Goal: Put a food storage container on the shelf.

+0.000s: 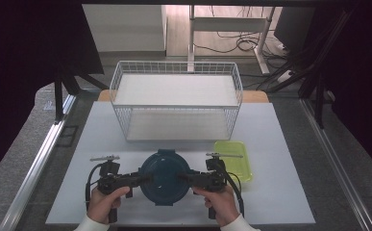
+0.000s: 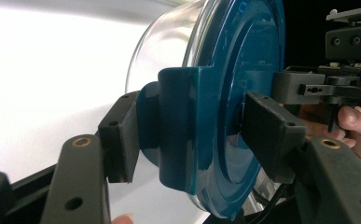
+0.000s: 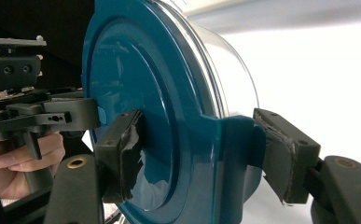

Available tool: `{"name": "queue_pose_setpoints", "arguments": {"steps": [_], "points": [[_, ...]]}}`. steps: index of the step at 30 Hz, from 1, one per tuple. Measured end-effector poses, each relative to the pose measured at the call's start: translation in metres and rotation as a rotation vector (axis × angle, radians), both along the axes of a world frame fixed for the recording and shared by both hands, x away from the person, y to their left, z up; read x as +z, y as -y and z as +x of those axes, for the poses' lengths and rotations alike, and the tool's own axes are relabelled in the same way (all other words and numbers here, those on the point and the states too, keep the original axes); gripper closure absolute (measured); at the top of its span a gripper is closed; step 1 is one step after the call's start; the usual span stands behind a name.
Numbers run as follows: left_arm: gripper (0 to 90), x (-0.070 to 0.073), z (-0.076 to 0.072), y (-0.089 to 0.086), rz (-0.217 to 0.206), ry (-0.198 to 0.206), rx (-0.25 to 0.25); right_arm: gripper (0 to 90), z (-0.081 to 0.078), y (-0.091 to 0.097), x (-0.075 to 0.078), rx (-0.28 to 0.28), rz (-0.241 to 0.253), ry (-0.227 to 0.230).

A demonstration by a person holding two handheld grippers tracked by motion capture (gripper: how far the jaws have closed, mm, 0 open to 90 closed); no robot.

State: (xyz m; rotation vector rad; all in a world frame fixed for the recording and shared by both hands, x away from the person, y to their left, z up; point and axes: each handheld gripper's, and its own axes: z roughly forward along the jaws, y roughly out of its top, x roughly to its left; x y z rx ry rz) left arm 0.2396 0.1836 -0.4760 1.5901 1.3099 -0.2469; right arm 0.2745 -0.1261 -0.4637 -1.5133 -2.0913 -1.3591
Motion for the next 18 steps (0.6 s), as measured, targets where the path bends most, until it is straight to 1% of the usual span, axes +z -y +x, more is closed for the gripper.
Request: {"name": "queue_pose_setpoints", "arguments": {"steps": [1,2,4,5,7,9,10,11,12,13,14,15,16,17,18], "points": [[40.1,0.004,0.004,0.000,-0.002,0.006,-0.002,34.7,0.003,0.000,0.005,-0.001,-0.005,0.009],[40.2,0.004,0.004,0.000,-0.002,0.006,-0.002,34.7,0.003,0.000,0.005,-0.001,-0.005,0.009],[40.2,0.009,0.007,0.000,0.000,0.014,-0.005,34.7,0.006,0.000,0.009,-0.004,-0.003,0.013],[40.2,0.011,0.009,0.000,0.001,0.018,-0.005,34.7,0.008,0.001,0.014,-0.008,-0.001,0.020],[40.2,0.016,0.013,0.001,-0.001,0.023,-0.004,34.7,0.010,0.001,0.016,-0.008,0.000,0.021],[40.1,0.022,0.019,0.002,-0.002,0.031,-0.011,34.5,0.014,0.002,0.024,-0.015,-0.005,0.040],[40.2,0.022,0.019,0.002,-0.002,0.031,-0.011,34.5,0.014,0.002,0.024,-0.015,-0.005,0.040],[40.1,0.025,0.022,0.003,-0.010,0.029,-0.013,34.5,0.016,0.002,0.029,-0.014,-0.013,0.047],[40.1,0.025,0.022,0.003,-0.010,0.029,-0.013,34.5,0.016,0.002,0.029,-0.014,-0.013,0.047],[40.1,0.028,0.025,0.003,-0.012,0.035,-0.015,34.5,0.019,0.002,0.034,-0.015,-0.019,0.053],[40.1,0.028,0.025,0.003,-0.012,0.035,-0.015,34.5,0.019,0.002,0.034,-0.015,-0.019,0.053],[40.1,0.033,0.028,0.004,-0.011,0.046,-0.014,34.5,0.022,0.003,0.038,-0.015,-0.019,0.061],[40.1,0.033,0.028,0.004,-0.011,0.046,-0.014,34.5,0.022,0.003,0.038,-0.015,-0.019,0.061],[40.1,0.038,0.031,0.004,-0.009,0.056,-0.014,34.5,0.024,0.003,0.043,-0.016,-0.017,0.068],[40.2,0.038,0.031,0.004,-0.009,0.056,-0.014,34.5,0.024,0.003,0.043,-0.016,-0.017,0.068]]}}
